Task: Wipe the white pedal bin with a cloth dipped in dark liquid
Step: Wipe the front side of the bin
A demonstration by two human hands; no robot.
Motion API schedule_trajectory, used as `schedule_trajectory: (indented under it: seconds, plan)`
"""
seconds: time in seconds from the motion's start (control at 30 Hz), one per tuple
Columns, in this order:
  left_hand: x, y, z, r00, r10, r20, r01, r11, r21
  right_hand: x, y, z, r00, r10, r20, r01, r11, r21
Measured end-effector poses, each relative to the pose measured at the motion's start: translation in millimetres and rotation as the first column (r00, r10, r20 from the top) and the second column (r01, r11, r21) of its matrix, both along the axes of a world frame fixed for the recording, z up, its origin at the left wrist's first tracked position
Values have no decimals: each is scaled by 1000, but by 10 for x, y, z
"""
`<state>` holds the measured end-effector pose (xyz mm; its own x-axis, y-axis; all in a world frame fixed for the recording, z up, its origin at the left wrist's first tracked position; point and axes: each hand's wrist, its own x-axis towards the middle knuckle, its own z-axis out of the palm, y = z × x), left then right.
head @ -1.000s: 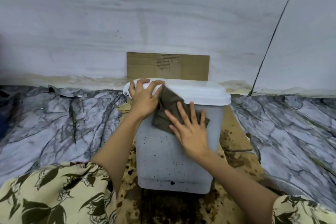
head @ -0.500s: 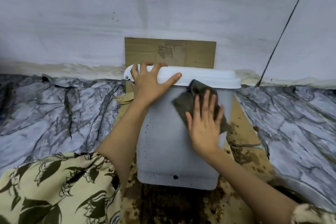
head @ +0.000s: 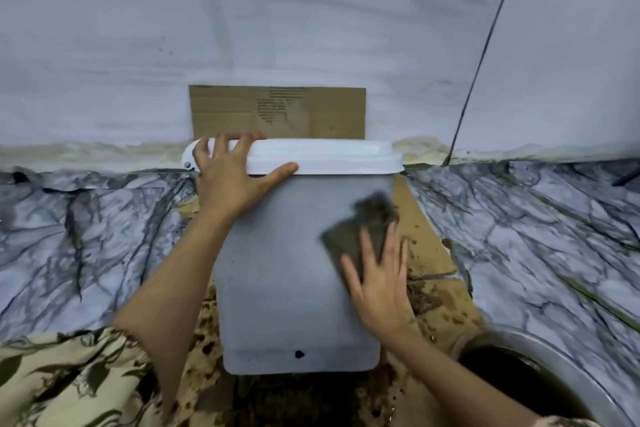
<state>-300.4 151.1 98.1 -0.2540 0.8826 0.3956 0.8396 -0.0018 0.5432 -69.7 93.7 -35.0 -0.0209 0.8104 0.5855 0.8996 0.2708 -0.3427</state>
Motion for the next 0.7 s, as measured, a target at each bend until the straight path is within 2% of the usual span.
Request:
schedule_trajectory:
  seconds: [0.07,0.1,0.13,0.2,0.27,0.33,0.37,0.43,0.5,0.6,0.7]
  plan:
    - [18,-12,3,1000,19,7,-19,1000,-13,-156,275,458,920,-87,-381,72,996,-52]
    - [27,-10,5,1000,27,14,-27,999,-23,-222,375,597,863,-123,-490,106,992,-63]
    - [30,-5,7,999,33,21,-32,999,-33,-273,415,662,841,-154,-519,148,988,-54]
    - [37,12,4,999,35,28,-34,999,-40,-314,299,536,861,-157,-483,154,987,-45]
    - [37,18,-6,999,39,27,-38,999,-32,-307,-33,166,910,-124,-397,90,991,-103]
    - [42,24,-12,999,40,29,-39,999,-27,-236,-373,-293,947,-143,-289,101,982,-157]
    - [45,14,-14,998,42,36,-41,999,-31,-206,-497,-445,941,-175,-288,115,970,-215]
    - [52,2,-13,998,41,48,-40,999,-25,-181,-560,-463,894,-227,-387,101,943,-318]
    - [51,-13,1,997,44,57,-43,999,-22,-184,-368,-238,862,-201,-465,90,964,-250]
    - [44,-36,2,998,33,60,-32,999,-21,-272,106,448,816,-145,-560,116,989,-88]
    - [42,-48,25,996,37,76,-34,999,-32,-399,413,826,684,-137,-717,182,983,-13]
